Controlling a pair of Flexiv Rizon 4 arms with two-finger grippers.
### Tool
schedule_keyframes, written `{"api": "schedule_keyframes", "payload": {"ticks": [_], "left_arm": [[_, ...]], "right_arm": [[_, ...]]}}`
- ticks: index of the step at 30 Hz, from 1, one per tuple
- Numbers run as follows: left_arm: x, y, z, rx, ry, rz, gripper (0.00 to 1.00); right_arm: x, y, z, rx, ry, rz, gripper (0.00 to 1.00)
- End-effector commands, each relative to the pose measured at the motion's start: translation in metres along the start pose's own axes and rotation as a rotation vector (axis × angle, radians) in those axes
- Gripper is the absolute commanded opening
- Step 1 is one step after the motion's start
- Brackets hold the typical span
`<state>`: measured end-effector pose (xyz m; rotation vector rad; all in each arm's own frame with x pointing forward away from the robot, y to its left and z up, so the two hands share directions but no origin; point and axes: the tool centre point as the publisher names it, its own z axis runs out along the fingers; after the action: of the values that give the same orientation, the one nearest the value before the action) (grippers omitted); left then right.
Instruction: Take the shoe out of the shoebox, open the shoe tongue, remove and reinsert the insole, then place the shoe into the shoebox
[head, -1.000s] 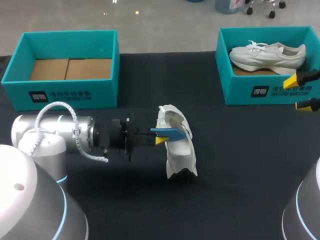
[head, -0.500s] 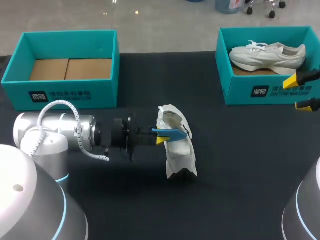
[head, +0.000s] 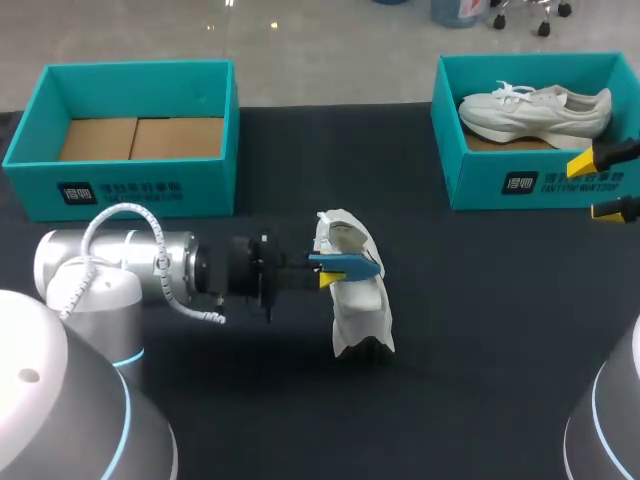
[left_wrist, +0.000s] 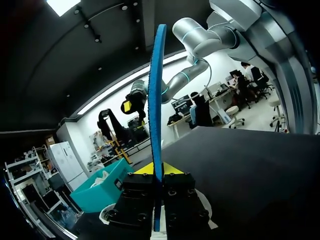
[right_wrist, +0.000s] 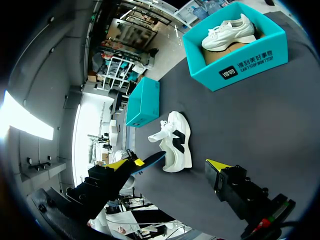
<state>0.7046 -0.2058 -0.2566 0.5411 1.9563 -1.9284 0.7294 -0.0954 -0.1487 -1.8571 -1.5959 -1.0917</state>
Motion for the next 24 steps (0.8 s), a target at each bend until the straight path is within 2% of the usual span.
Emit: {"api": "schedule_keyframes", "payload": {"ticks": [1, 11, 17, 24], "left_arm": [[-0.002, 0.008, 0.008, -0.014, 0.011, 0.004, 0.00], [0.001, 0.012, 0.007, -0.055, 0.007, 0.006, 0.00], [0.002, 0.002, 0.014, -0.009, 0.000, 0.022, 0.00], [0.004, 0.010, 0.019, 0.023, -0.014, 0.023, 0.00]], "right_arm": [[0.000, 0.000, 0.000, 0.000, -0.002, 0.001, 1.00], [0.000, 0.000, 0.000, 0.000, -0.002, 0.001, 1.00], [0.000, 0.000, 0.000, 0.000, -0.002, 0.001, 1.00], [0.000, 0.000, 0.000, 0.000, -0.002, 0.001, 1.00]]}}
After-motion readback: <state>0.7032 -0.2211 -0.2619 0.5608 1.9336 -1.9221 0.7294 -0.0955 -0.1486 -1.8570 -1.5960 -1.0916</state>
